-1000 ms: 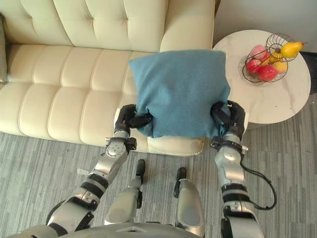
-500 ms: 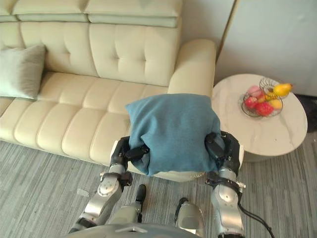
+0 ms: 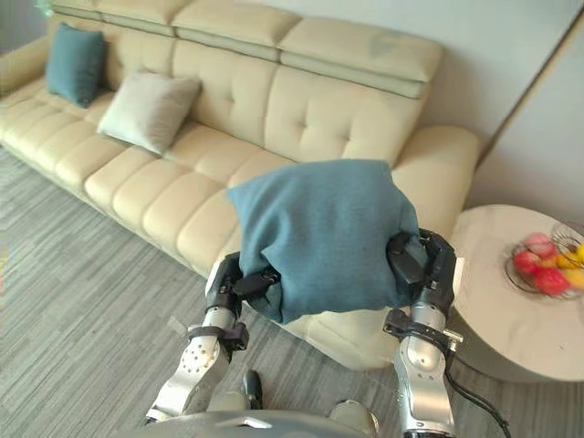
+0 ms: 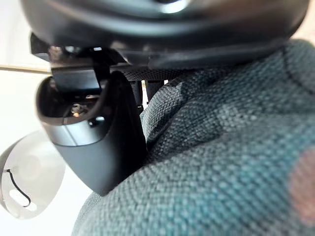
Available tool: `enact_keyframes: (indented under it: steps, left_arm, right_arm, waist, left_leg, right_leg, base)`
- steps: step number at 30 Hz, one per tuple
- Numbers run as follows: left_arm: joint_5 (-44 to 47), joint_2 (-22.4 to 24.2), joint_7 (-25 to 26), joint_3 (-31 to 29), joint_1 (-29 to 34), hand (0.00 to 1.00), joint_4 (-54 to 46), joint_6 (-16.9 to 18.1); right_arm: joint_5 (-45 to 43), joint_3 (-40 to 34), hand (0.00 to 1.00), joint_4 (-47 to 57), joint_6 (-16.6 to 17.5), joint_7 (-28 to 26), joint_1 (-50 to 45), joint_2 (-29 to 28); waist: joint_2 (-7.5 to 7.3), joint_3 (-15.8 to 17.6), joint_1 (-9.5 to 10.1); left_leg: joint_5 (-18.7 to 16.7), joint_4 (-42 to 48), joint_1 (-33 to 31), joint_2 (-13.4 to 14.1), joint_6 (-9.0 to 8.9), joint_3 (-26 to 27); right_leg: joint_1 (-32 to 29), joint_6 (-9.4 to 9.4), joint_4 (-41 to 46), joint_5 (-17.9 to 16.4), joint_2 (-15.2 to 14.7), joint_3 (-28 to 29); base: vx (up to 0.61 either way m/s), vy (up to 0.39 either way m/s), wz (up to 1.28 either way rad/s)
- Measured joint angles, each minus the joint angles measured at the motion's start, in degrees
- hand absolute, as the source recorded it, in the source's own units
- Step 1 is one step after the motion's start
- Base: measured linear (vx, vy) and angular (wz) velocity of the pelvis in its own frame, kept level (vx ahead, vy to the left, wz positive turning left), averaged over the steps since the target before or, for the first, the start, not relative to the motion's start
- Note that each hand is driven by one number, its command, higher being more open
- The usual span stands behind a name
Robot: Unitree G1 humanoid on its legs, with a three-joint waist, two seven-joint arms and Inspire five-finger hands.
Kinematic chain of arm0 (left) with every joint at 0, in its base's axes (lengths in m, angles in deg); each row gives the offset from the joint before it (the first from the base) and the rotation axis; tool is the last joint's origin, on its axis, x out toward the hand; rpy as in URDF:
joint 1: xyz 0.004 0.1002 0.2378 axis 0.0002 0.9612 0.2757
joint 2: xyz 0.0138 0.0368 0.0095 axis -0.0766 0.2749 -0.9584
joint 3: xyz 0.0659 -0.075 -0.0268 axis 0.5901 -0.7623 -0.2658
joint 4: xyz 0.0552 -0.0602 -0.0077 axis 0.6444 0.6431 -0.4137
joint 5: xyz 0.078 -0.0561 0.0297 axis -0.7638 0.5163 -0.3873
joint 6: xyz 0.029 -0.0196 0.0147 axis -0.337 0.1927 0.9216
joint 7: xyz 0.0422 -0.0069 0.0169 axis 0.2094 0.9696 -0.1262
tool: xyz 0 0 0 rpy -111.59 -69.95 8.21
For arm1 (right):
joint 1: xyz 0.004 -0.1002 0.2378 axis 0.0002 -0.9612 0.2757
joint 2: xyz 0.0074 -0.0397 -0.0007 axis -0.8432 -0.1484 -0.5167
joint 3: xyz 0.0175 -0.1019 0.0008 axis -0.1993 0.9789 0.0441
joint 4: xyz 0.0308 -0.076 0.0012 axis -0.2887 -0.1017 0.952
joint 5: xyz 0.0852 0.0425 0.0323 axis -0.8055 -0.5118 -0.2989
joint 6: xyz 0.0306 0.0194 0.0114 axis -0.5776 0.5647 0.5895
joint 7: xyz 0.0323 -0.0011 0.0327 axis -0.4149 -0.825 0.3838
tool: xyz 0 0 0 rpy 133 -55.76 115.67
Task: Pick up cushions and gather them together orderly.
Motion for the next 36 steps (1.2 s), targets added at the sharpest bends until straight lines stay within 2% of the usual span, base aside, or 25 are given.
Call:
enact_keyframes:
  steps: [2, 3, 4, 5, 6, 7, 8, 9, 11, 13, 15, 19, 20, 22, 23, 24, 25, 26, 27, 29, 30, 31, 32, 33, 36]
  left_arm:
    - [0.0, -0.4, 0.0, 0.0, 0.5, 0.0, 0.9, -0.1]
    - [0.0, -1.4, -0.2, -0.1, 0.6, 0.0, 1.1, -0.2]
    - [0.0, -2.1, -0.4, -0.3, 0.8, 0.0, 1.1, -0.2]
    - [0.0, -2.5, -0.4, -0.5, 0.9, 0.0, 1.1, -0.2]
    - [0.0, -3.7, -0.6, -0.8, 1.0, 0.0, 1.3, -0.4]
    - [0.0, -4.1, -0.6, -1.2, 1.1, 0.0, 1.4, -0.5]
    - [0.0, -4.2, -0.6, -1.2, 1.1, 0.0, 1.4, -0.6]
    - [0.0, -4.2, -0.9, -1.2, 1.1, 0.0, 1.5, -1.0]
    - [0.0, -4.2, -1.4, -1.2, 1.1, 0.0, 1.5, -1.0]
    - [-0.1, -3.9, -2.1, -0.7, 1.2, 0.0, 1.5, -1.0]
    - [-0.1, -3.1, -2.6, -0.5, 1.3, 0.0, 1.4, -1.0]
    - [-0.2, -0.8, -3.1, -0.5, 2.3, 0.0, 1.4, -1.1]
    - [-0.2, -0.4, -3.4, -0.5, 2.9, 0.0, 1.1, -1.1]
    - [-0.2, 0.3, -3.5, -0.9, 4.4, 0.0, -0.8, -1.1]
    - [-0.2, 0.8, -3.6, -1.2, 5.4, 0.0, -2.2, -1.1]
    - [-0.2, 1.2, -3.7, -1.3, 5.6, 0.0, -3.1, -1.0]
    - [-0.2, 1.5, -3.7, -1.4, 5.6, 0.0, -3.2, -0.9]
    - [-0.2, 2.0, -3.7, -1.6, 5.6, 0.0, -3.2, -0.9]
    - [-0.2, 2.2, -3.7, -1.7, 5.6, 0.0, -3.2, -0.9]
    - [-0.2, 2.5, -3.7, -1.6, 5.6, 0.0, -3.4, -0.9]
    - [-0.2, 2.6, -3.7, -1.5, 5.8, 0.0, -3.3, -1.0]
    - [-0.2, 2.1, -3.6, -1.6, 5.8, 0.0, -3.2, -1.2]
    - [-0.2, 1.3, -3.5, -1.6, 5.8, 0.0, -3.3, -1.2]
    - [-0.2, 0.5, -3.2, -1.6, 5.9, 0.0, -3.3, -1.3]
    - [-0.2, 0.1, -3.1, -1.6, 5.9, 0.0, -3.3, -1.4]
  right_arm:
    - [0.0, 0.1, 0.0, -3.0, -0.3, -0.1, 0.4, -0.4]
    - [0.0, 0.2, 0.0, -5.2, -1.1, -0.1, 0.6, -1.1]
    - [0.0, 0.3, 0.0, -6.6, -1.5, -0.3, 0.7, -1.5]
    - [0.0, 0.5, 0.0, -7.3, -1.6, -0.4, 0.7, -1.7]
    - [0.0, 1.1, 0.0, -9.0, -2.2, -0.9, 0.4, -2.2]
    - [0.0, 1.6, 0.0, -9.5, -2.5, -1.2, 0.3, -2.6]
    - [0.0, 1.6, 0.0, -9.5, -2.5, -1.3, 0.3, -2.7]
    - [0.0, 1.6, 0.0, -9.4, -2.5, -1.5, 0.3, -2.5]
    - [-0.1, 1.5, 0.0, -9.4, -2.5, -1.6, 0.3, -2.1]
    - [-0.1, 1.4, 0.0, -9.3, -2.5, -1.6, 0.2, -1.6]
    - [-0.1, 1.4, 0.0, -7.0, -2.6, -1.6, -1.0, -0.8]
    - [-0.1, 1.2, 0.0, 3.0, -3.2, -1.6, -7.8, -1.1]
    - [-0.1, 1.2, 0.0, 6.0, -3.2, -1.6, -9.6, -1.2]
    - [-0.1, 1.5, 0.0, 11.0, -3.1, -1.6, -11.3, -0.8]
    - [-0.1, 1.6, 0.0, 12.6, -3.0, -1.6, -11.4, -0.4]
    - [-0.1, 1.5, 0.0, 13.4, -2.8, -1.6, -11.3, -0.2]
    - [-0.1, 1.5, 0.0, 13.5, -2.6, -1.6, -11.0, 0.0]
    - [-0.1, 1.5, 0.0, 13.5, -2.6, -1.6, -10.5, 0.1]
    - [-0.1, 1.5, 0.0, 13.5, -2.5, -1.6, -10.4, 0.1]
    - [-0.1, 1.3, 0.0, 13.4, -2.5, -1.5, -10.4, 0.1]
    - [-0.1, 1.3, 0.0, 12.9, -2.5, -1.5, -10.4, 0.2]
    - [-0.1, 1.3, 0.0, 11.2, -2.6, -1.4, -10.2, -0.6]
    - [-0.1, 1.3, 0.0, 10.1, -2.8, -1.3, -10.2, -2.3]
    - [-0.1, 1.3, 0.0, 8.7, -2.9, -1.3, -9.2, -3.3]
    - [-0.1, 1.3, 0.0, 7.8, -2.9, -1.3, -8.2, -3.9]
  waist:
    - [-0.5, 0.3, 0.12]
    - [-1.12, 0.8, 0.21]
    - [-1.29, 0.9, 0.23]
    - [-1.37, 1.0, 0.2]
    - [-1.28, 1.6, -0.23]
    - [-1.58, 2.1, -0.63]
    - [-1.79, 2.2, -0.62]
    - [-2.07, 2.4, -0.64]
    - [-2.84, 2.6, -1.49]
    - [-3.16, 2.6, -3.1]
    - [-2.59, 2.3, -2.65]
    - [-1.69, 1.9, -2.89]
    - [-1.51, 1.8, -2.89]
    - [-0.95, 1.6, -2.13]
    - [-0.35, 1.3, -0.95]
    - [0.02, 1.0, 0.17]
    - [0.04, 1.0, 0.62]
    - [0.36, 0.8, 1.01]
    - [0.57, 0.5, 1.49]
    - [0.79, 0.3, 1.53]
    - [1.74, -0.3, 1.43]
    - [0.41, -0.3, 1.42]
    - [-1.47, -0.4, 1.42]
    - [-2.57, -0.3, 1.49]
    - [-2.95, -0.5, 1.63]
  left_leg:
    - [-0.2, -1.0, 1.4, -2.0, 1.57, 0.4]
    - [-0.7, -1.0, 2.0, -3.1, 2.5, 0.4]
    - [-0.9, -1.1, 2.4, -3.3, 2.79, 0.2]
    - [-0.9, -1.3, 2.6, -3.3, 2.89, 0.1]
    - [-0.9, -2.1, 3.5, -2.8, 3.2, -1.1]
    - [-0.9, -3.1, 4.3, -2.7, 3.27, -1.9]
    - [-0.8, -3.8, 4.7, -2.7, 3.36, -1.9]
    - [-0.7, -4.8, 5.4, -2.8, 3.49, -2.1]
    - [-0.7, -5.3, 6.0, -3.7, 3.49, -3.6]
    - [-0.5, -5.8, 6.7, -4.9, 3.08, -5.8]
    - [-0.8, -5.6, 6.4, -4.7, 2.71, -6.2]
    - [-6.2, 4.6, 3.9, -3.2, 0.9, -7.4]
    - [-8.4, 11.8, 1.9, -2.5, -0.48, -6.6]
    - [-10.6, 27.2, -4.0, 0.1, -1.81, -2.6]
    - [-12.8, 33.0, -6.2, 2.9, -0.35, 0.6]
    - [-14.6, 34.9, -7.3, 5.4, 0.69, 1.9]
    - [-15.5, 34.8, -7.5, 6.6, 0.75, 1.9]
    - [-16.1, 32.5, -7.4, 8.8, 0.88, 1.5]
    - [-15.9, 28.1, -6.6, 10.0, 0.62, 0.7]
    - [-13.2, 18.9, -5.0, 10.0, 0.49, -2.6]
    - [-8.2, 15.8, -4.1, 10.3, -4.02, -3.8]
    - [-7.8, 15.4, -3.1, 9.0, -5.37, -3.3]
    - [-8.1, 15.9, -3.0, 7.3, -4.91, -3.4]
    - [-9.0, 17.5, -3.4, 6.2, -4.12, -3.7]
    - [-11.1, 18.8, -3.3, 5.1, -3.14, -3.2]
  right_leg:
    - [-1.4, 0.0, 4.3, 0.0, -2.7, 3.4]
    - [-3.0, -0.88, 8.7, 0.3, -4.5, 6.1]
    - [-4.9, -3.31, 12.0, 0.7, -4.7, 9.1]
    - [-5.7, -4.19, 13.4, 1.2, -4.5, 11.0]
    - [-7.5, -3.0, 14.7, -1.9, -0.6, 18.2]
    - [-8.2, -1.76, 13.6, -4.2, 3.8, 22.2]
    - [-8.6, -1.64, 12.8, -4.8, 5.6, 23.3]
    - [-9.4, -1.77, 9.4, -4.9, 9.5, 23.9]
    - [-9.6, -1.94, 3.2, -4.5, 13.1, 24.1]
    - [-8.3, -5.41, 1.4, -0.8, 13.6, 25.3]
    - [-8.3, -6.42, 1.9, -1.2, 13.5, 24.1]
    - [-2.6, -6.4, -0.7, -1.2, 14.0, 18.7]
    - [-0.7, -6.4, -1.0, -1.2, 14.3, 17.9]
    - [2.4, -6.4, -2.5, -1.2, 14.9, 17.7]
    - [3.6, -6.59, -3.4, -1.4, 15.3, 18.0]
    - [4.3, -7.11, -3.8, -1.8, 15.3, 18.5]
    - [4.9, -7.12, -4.3, -1.9, 15.2, 19.0]
    - [5.5, -7.04, -4.7, -2.5, 14.7, 20.1]
    - [5.5, -6.07, -4.4, -3.1, 13.7, 21.1]
    - [5.4, -3.71, -4.1, -4.9, 12.4, 23.1]
    - [5.1, -2.34, -3.8, -5.8, 12.4, 23.9]
    - [5.0, -2.06, -3.4, -5.9, 11.1, 25.2]
    - [4.6, -1.73, -3.5, -6.1, 9.5, 27.2]
    - [4.6, -1.23, -3.8, -5.9, 8.4, 28.4]
    - [4.6, 0.3, -4.5, -4.9, 7.1, 30.6]
  base:
    - [0.06, 0.319, 0.13]
    - [0.05, 0.262, 0.09]
    - [0.05, 0.223, 0.08]
    - [0.04, 0.153, 0.14]
    - [0.06, 0.118, 0.28]
    - [0.05, 0.039, 0.29]
    - [0.06, 0.0, 0.22]
    - [0.07, -0.03, 0.1]
    - [0.09, -0.069, 0.35]
    - [0.14, -0.093, 0.56]
    - [0.21, -0.106, 0.29]
    - [0.19, -0.087, 0.57]
    - [0.16, -0.02, 0.65]
    - [0.17, 0.012, 0.23]
    - [0.15, 0.036, -0.26]
    - [0.15, 0.041, -0.35]
    - [0.15, 0.078, -0.33]
    - [0.17, 0.21, -0.33]
    - [0.17, 0.262, -0.33]
    - [0.15, 0.314, -0.27]
    - [0.16, 0.333, -0.21]
    - [0.13, 0.322, -0.19]
    - [0.13, 0.344, -0.24]
    - [0.07, 0.223, -0.25]
    - [0.06, 0.215, -0.3]
